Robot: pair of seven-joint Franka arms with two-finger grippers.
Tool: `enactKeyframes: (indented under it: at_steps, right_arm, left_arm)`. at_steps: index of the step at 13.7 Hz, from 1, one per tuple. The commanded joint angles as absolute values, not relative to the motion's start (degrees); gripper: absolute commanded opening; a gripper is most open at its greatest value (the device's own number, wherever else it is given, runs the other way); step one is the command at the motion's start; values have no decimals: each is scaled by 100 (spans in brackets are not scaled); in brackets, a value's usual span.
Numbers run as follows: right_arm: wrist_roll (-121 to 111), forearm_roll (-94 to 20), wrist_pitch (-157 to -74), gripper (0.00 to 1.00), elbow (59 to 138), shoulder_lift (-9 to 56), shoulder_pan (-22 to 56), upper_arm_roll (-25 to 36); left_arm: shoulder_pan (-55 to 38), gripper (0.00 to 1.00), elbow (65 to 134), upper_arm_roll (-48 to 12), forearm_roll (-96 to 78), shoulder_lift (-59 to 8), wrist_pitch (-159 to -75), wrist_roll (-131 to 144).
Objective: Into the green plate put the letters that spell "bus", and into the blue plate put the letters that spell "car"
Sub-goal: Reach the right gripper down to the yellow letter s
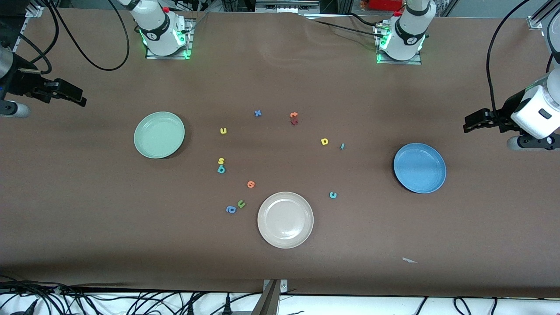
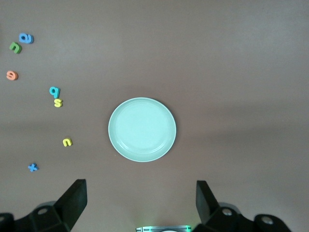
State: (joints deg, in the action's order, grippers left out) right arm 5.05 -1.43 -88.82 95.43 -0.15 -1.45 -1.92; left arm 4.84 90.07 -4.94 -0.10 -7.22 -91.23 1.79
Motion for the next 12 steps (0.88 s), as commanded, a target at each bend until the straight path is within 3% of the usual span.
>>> enactKeyframes:
  at_steps: [1, 8, 12]
  right_arm:
    - [571, -97, -8973, 100, 9571, 184, 263, -228]
    - [2133, -202, -10465, 100, 10194, 869, 1448, -229]
    - [3276, -185, -11520, 100, 10248, 1694, 2047, -229]
  left_arm:
    - [448, 100, 9070, -475, -18, -677, -9202, 184]
    - [448, 100, 9062, -475, -18, -694, -9202, 176]
    - [448, 100, 9062, -475, -18, -694, -9202, 184]
